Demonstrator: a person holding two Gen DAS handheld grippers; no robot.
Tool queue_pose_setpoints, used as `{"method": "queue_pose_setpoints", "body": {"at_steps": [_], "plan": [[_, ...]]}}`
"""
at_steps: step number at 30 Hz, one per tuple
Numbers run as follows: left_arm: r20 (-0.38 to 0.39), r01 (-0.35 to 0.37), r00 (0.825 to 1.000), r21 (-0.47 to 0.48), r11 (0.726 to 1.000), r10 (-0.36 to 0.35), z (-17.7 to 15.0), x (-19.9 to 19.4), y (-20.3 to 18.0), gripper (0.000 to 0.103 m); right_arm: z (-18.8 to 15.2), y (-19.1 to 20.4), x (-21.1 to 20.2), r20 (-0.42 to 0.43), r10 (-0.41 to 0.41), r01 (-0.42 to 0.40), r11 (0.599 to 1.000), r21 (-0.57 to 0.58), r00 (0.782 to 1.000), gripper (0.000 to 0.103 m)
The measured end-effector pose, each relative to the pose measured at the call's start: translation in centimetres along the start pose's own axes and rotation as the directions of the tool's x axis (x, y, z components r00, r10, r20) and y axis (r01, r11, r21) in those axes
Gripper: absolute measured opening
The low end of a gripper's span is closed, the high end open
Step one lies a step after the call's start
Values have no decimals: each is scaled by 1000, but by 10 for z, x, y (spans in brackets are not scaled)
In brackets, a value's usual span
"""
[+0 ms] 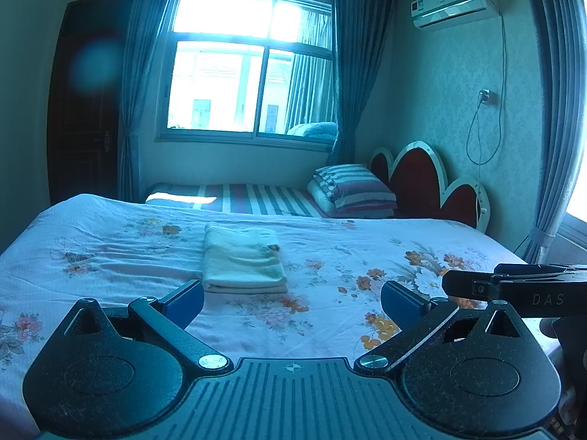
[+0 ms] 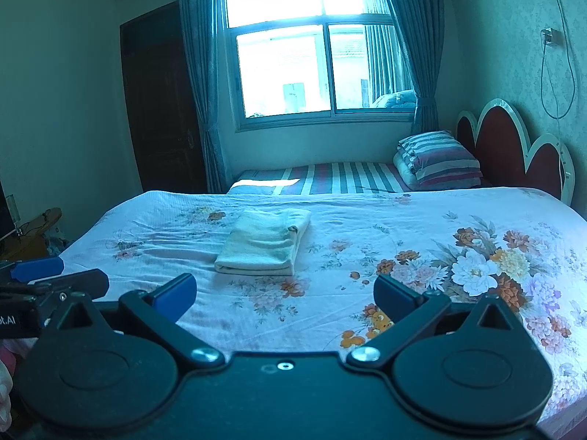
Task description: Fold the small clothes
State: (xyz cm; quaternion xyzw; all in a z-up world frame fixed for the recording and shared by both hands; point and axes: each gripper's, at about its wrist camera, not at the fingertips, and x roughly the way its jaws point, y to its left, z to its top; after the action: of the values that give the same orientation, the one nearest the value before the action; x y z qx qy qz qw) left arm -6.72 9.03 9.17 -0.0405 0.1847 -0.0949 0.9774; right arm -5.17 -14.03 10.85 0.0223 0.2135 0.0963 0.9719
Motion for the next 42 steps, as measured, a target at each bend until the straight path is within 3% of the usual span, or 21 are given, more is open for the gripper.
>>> {"method": "queue_pose_setpoints", "body": {"at_steps": [42], "plan": [[2,-12,1000,5,1000,12,-3,18,15,102,0,5,10,-8,-5,5,1000,-9,1000,102]]}}
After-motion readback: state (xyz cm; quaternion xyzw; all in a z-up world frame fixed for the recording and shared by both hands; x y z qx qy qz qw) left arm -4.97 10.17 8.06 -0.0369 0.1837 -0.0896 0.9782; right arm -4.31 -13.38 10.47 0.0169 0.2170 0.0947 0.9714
